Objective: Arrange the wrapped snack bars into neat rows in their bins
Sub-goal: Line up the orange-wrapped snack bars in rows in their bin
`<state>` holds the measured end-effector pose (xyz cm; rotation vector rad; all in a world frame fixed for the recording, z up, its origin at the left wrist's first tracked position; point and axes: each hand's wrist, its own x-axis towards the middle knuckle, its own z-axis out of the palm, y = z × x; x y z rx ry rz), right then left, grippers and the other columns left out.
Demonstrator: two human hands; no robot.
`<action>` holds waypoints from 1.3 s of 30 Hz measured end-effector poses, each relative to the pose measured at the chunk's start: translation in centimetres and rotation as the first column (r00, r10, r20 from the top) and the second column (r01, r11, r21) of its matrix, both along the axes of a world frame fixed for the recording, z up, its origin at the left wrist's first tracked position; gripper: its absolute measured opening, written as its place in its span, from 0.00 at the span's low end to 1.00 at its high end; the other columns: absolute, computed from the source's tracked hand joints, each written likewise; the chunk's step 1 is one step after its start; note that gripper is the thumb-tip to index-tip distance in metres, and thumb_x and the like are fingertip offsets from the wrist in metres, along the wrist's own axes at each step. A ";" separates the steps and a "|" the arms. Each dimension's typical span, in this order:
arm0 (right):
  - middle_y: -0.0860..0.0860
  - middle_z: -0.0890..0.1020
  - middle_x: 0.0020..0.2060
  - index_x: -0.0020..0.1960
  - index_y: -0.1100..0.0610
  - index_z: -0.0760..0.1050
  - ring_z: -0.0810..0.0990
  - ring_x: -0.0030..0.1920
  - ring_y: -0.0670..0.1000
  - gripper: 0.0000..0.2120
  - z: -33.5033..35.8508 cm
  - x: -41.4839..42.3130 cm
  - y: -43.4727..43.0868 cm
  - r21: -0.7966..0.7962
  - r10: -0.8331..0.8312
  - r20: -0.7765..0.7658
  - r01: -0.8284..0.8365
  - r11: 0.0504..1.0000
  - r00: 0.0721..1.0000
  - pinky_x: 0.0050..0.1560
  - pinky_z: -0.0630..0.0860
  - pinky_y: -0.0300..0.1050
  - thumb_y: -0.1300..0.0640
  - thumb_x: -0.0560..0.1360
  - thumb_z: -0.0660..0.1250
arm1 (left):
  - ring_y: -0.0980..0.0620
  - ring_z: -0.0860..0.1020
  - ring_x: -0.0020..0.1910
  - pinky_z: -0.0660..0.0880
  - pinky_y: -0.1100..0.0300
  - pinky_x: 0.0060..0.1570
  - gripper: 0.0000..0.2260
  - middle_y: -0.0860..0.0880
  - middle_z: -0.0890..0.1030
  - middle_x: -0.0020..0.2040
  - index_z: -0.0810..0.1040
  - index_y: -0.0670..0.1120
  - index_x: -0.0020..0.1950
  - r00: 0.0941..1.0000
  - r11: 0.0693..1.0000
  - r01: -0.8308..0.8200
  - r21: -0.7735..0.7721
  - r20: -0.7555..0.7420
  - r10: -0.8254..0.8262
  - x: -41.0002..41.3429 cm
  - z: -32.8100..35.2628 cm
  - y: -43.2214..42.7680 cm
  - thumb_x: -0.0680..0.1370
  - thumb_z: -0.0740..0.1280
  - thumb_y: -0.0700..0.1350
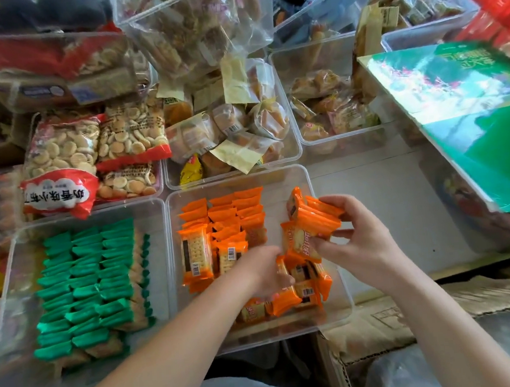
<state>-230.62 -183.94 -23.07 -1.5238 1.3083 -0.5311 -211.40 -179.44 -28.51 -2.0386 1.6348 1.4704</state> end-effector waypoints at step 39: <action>0.47 0.77 0.58 0.71 0.50 0.66 0.78 0.54 0.47 0.32 -4.3 7.8 -0.6 0.140 0.338 -0.253 -0.311 0.940 0.906 0.43 0.75 0.33 0.62 0.72 0.76 | 0.59 0.80 0.41 0.76 0.66 0.40 0.10 0.59 0.83 0.43 0.83 0.59 0.57 0.786 0.681 -0.618 -0.394 -0.301 0.539 7.9 4.8 9.5 0.77 0.75 0.52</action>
